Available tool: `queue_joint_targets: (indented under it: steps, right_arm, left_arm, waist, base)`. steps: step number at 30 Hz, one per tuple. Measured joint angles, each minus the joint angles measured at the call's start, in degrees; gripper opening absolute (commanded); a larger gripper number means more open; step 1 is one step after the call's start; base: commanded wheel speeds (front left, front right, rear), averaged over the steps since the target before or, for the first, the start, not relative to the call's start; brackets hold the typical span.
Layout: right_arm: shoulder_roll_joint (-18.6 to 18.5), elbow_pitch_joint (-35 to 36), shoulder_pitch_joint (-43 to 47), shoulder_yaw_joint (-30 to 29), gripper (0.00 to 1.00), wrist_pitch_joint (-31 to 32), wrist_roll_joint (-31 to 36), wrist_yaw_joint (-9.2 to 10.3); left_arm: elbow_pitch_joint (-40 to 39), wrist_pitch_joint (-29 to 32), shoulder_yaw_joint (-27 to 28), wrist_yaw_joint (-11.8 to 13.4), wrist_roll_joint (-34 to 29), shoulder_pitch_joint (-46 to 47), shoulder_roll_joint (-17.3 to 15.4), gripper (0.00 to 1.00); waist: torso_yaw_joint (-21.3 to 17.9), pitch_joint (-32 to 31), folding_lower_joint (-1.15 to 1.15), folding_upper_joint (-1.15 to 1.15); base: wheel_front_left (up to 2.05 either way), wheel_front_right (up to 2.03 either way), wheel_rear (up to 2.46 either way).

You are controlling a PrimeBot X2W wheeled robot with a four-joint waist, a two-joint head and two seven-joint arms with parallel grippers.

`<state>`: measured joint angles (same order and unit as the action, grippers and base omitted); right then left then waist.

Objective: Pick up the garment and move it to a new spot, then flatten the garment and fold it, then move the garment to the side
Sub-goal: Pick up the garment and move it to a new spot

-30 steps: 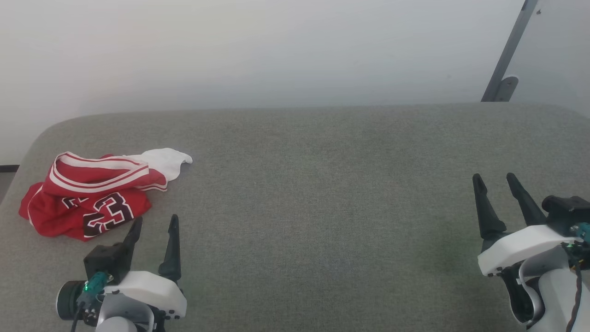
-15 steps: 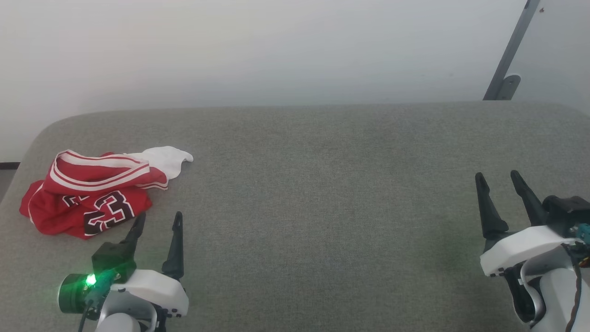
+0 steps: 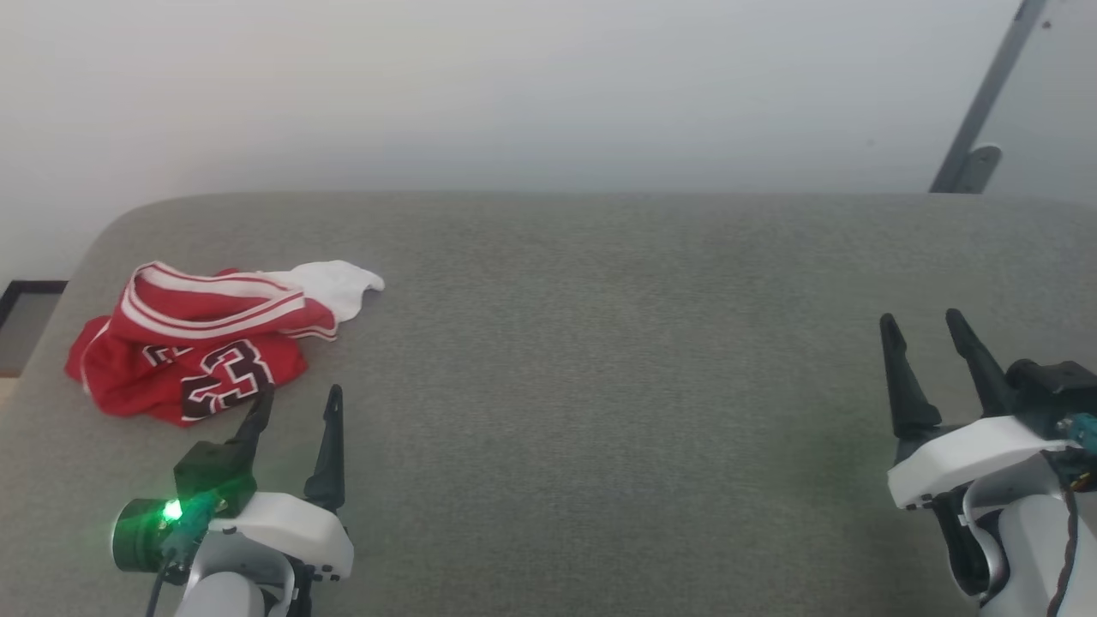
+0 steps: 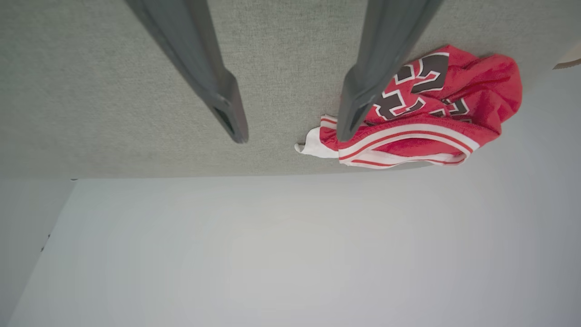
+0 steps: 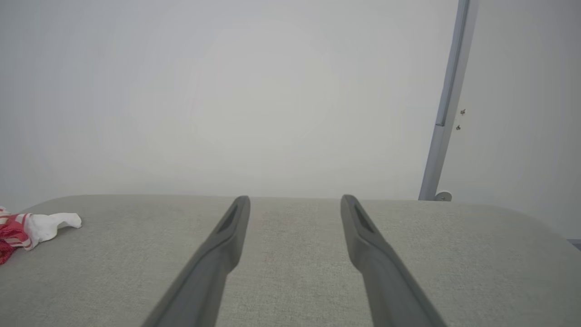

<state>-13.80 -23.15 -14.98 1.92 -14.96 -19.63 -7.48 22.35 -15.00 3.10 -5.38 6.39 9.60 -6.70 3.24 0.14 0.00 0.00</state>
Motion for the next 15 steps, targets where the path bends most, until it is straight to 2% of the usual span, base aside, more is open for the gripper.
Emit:
queue_joint_targets:
  steps: [6,15]
  right_arm:
    - [0.88,0.47,0.68,1.51,1.00,0.00,-0.44,0.00]
    - [2.33,0.66,0.38,6.61,1.00,0.00,-0.49,0.00]
  left_arm:
    - [0.08,-0.01,1.10,0.11,-0.02,-0.03,0.56,1.00]
    - [-1.51,-0.01,2.82,1.16,-0.26,-1.31,2.00,1.00]
  waist:
    - [3.25,0.19,0.00,0.00]
    - [11.22,1.27,0.00,0.00]
  base:
    - [0.00,0.00,0.00]
    - [0.00,0.00,0.00]
